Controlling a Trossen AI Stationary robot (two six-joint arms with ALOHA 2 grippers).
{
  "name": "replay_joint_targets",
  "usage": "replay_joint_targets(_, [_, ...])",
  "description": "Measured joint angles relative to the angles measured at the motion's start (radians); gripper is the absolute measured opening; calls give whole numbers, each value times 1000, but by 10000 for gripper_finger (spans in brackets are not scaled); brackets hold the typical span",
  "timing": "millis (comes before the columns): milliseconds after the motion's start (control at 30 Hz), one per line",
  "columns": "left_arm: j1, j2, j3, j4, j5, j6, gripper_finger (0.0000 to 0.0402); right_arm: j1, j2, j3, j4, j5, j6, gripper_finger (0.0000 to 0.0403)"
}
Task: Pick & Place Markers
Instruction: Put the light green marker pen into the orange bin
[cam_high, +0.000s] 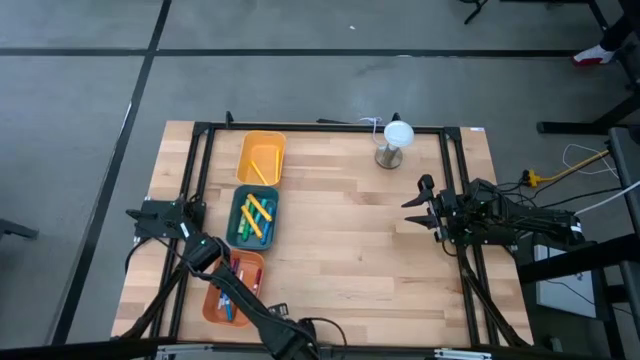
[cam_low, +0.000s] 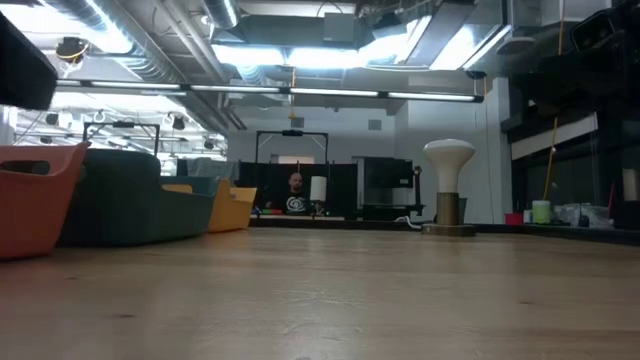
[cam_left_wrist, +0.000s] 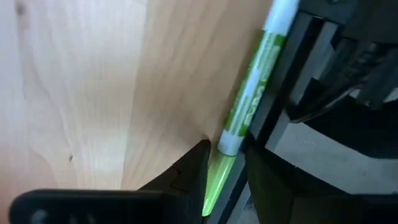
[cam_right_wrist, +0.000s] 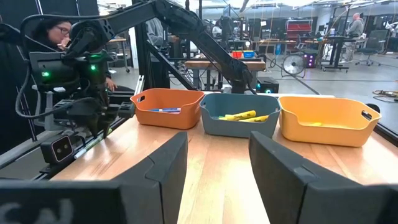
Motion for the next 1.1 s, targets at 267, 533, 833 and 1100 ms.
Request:
replay_joint_targets(267, [28,-1,-8,-211,-18,-79,57,0,0,0,0,0,0,170])
replay_joint_targets(533, [55,1,-2,-234,-29,-31,49,0,0,0,0,0,0,170])
replay_joint_targets(833, [81,1,-2,-219,-43,82,71,0,0,0,0,0,0,170])
replay_joint_targets(1100, [101,0,-1,-198,-72,122,55,0,0,0,0,0,0,170])
